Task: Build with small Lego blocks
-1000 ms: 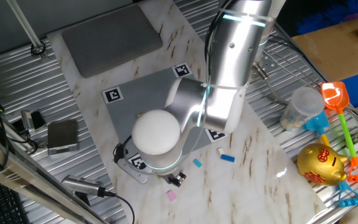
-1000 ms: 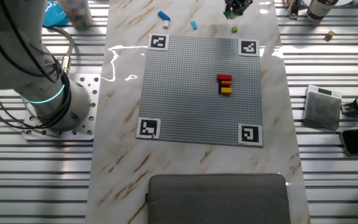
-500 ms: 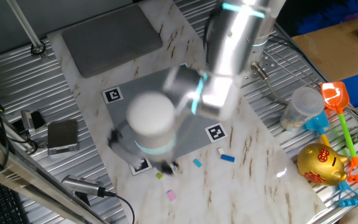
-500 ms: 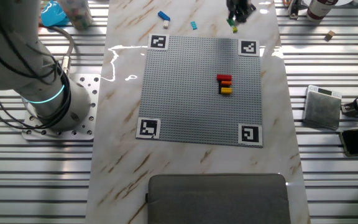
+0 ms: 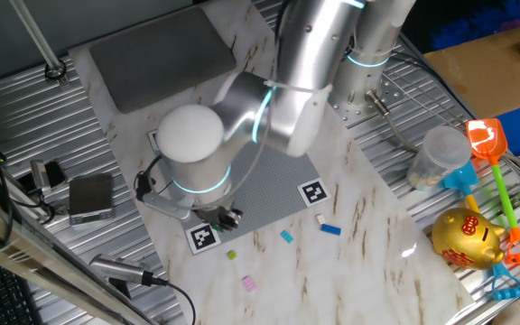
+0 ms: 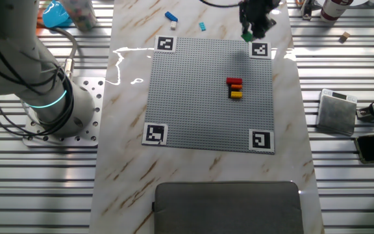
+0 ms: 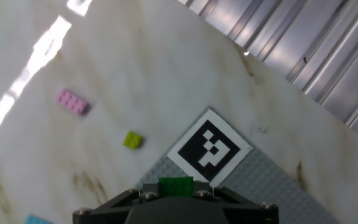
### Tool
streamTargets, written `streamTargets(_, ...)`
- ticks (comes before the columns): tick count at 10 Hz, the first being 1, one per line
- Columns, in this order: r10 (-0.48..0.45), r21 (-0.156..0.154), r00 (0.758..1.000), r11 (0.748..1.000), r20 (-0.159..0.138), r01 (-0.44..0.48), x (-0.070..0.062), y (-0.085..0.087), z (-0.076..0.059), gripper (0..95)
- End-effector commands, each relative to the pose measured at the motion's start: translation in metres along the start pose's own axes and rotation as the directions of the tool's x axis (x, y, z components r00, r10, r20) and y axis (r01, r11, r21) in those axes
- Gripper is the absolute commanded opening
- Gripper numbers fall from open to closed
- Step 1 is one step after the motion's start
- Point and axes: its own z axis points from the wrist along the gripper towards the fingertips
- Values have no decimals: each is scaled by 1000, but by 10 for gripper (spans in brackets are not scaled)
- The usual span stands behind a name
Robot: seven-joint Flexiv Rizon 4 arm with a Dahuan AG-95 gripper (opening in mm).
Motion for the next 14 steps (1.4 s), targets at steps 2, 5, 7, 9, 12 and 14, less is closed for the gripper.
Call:
streamTargets(2, -75, 8, 997, 997, -11, 75, 12, -13, 2, 0)
streamTargets(5, -42, -4, 999, 999, -5, 42, 10, -10, 1, 0)
streamTargets(7, 4, 4, 1000, 1000, -18, -4, 10, -10, 1, 0)
streamTargets(9, 9, 21, 1000, 1000, -27, -9, 10, -10, 1, 0)
streamTargets(12, -105, 17, 994, 994, -40, 106, 15, -16, -1, 0)
streamTargets(14, -222, 3, 974, 975, -37, 222, 39, -43, -4, 0)
